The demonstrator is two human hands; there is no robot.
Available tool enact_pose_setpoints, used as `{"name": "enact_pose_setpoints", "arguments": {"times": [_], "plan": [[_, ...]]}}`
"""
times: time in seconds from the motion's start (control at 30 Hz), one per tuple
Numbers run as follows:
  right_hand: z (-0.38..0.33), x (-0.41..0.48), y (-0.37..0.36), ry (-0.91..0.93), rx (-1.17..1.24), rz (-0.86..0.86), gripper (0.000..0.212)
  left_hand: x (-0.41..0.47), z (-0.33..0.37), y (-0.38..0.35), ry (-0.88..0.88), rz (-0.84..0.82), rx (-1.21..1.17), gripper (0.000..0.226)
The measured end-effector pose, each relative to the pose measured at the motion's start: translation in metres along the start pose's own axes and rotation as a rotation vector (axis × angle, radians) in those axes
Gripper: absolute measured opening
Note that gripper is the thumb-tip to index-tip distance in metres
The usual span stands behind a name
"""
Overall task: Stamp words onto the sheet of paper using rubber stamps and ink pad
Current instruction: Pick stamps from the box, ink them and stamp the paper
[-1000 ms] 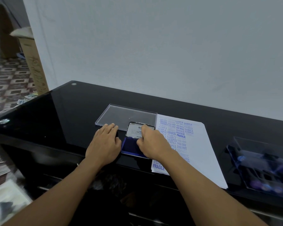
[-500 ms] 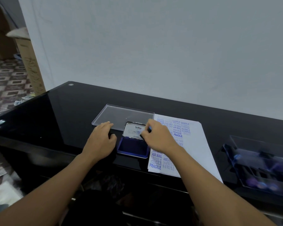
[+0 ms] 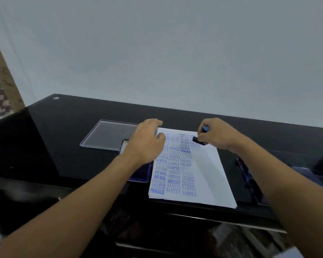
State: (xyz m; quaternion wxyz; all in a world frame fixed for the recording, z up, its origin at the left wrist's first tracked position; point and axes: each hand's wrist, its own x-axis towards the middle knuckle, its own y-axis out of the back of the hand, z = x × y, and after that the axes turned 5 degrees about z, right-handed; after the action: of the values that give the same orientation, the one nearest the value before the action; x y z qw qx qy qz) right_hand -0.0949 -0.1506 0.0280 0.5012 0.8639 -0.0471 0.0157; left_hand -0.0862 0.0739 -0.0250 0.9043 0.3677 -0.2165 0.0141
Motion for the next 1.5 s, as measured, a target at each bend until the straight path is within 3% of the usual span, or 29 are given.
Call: {"name": "enact_pose_setpoints", "arguments": {"times": [0.53,0.9,1.1,1.27,1.5], "plan": [[0.023,0.026,-0.016,0.087,-0.237,-0.201,0.018,0.039,0.014,-0.083,-0.010,-0.288,0.198,0.034],[0.023,0.033,-0.020,0.150,-0.284,-0.265,0.029,0.048,0.005,-0.105,-0.055,-0.323,0.255,0.033],[0.028,0.037,-0.024,0.146,-0.289,-0.265,0.023,0.049,0.002,-0.113,-0.075,-0.331,0.262,0.030],[0.029,0.039,-0.026,0.164,-0.284,-0.263,0.027,0.050,-0.004,-0.121,-0.093,-0.303,0.279,0.010],[0.032,0.041,-0.031,0.156,-0.317,-0.249,0.020,0.047,-0.006,-0.124,-0.098,-0.305,0.277,0.006]]}}
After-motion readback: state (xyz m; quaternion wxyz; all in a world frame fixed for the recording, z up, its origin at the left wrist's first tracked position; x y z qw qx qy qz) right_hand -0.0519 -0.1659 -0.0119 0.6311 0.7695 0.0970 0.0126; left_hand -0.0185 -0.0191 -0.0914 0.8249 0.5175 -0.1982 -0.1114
